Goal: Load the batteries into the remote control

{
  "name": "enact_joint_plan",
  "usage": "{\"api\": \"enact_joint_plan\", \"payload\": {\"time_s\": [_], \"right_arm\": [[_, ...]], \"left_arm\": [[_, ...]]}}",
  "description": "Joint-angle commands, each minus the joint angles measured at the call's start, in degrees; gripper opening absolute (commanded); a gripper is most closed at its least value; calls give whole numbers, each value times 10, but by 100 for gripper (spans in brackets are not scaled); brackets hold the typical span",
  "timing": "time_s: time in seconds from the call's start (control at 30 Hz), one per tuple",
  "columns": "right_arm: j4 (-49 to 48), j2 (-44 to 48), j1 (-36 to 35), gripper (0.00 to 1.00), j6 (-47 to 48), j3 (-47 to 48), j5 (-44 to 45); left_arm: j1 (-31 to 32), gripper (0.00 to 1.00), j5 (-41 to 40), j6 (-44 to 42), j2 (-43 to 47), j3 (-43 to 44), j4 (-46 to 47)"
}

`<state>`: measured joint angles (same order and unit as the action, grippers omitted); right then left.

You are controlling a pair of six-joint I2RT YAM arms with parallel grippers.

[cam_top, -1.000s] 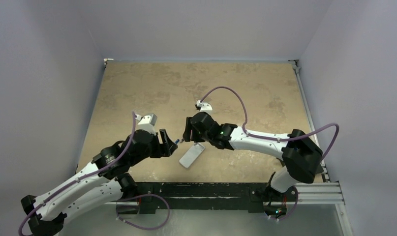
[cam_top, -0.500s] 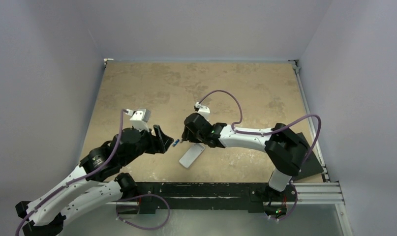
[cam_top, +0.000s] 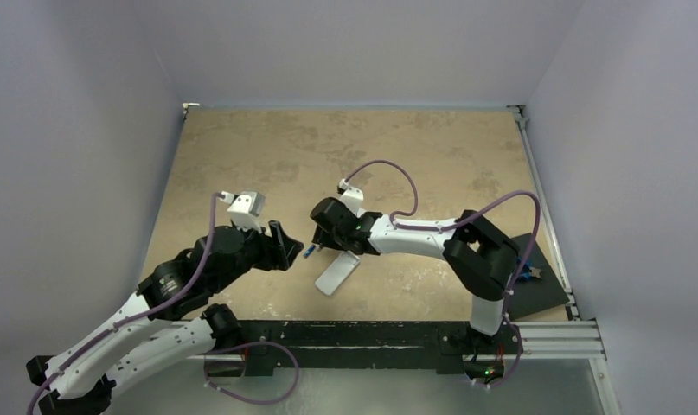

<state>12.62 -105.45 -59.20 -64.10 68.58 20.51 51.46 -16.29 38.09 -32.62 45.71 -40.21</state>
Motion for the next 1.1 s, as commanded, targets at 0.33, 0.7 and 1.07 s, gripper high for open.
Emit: {"api": "enact_joint_plan", "payload": {"time_s": [0.33,0.7,1.07], "right_arm": [[52,-44,-9,47,-84,42,39],[86,-79,-9,44,-107,69,52],[135,-98,-29,40,-94,100,85]], "left_arm": [[3,66,21,-20,19,4,27],[3,66,29,-21,27,3,26],[3,67,27,-22,34,3,26]]}}
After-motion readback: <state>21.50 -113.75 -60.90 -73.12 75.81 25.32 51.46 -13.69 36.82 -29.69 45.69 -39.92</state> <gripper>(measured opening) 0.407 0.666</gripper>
